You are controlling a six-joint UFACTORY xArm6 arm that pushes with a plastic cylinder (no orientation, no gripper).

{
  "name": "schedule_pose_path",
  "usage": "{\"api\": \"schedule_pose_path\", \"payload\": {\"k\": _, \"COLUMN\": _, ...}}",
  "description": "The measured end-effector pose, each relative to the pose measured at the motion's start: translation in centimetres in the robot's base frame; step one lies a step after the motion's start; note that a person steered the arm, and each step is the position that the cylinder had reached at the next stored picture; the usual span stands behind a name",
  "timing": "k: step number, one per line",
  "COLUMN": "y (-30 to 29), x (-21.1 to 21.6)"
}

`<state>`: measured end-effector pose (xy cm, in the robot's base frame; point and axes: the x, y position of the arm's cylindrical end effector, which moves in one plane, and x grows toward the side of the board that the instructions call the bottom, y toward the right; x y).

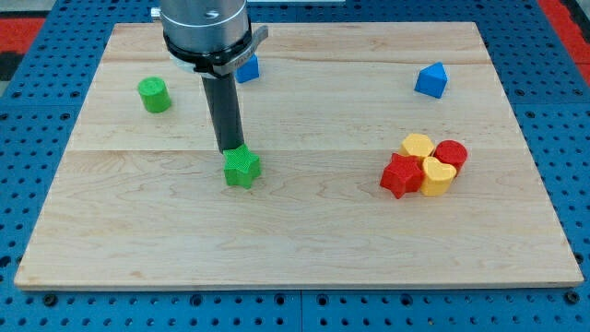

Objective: Move your arm to the center left

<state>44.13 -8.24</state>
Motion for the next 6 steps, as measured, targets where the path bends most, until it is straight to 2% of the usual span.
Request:
{"api": "schedule_pose_path", "payload": {"k": 2, "y": -3.6, "x": 0.0}}
{"api": "schedule_pose_path", "payload": {"k": 5, "y": -18.4, "x": -0.7}}
{"api": "schedule_pose_path", "payload": {"k": 6, "y": -22.2, "x": -4.3}}
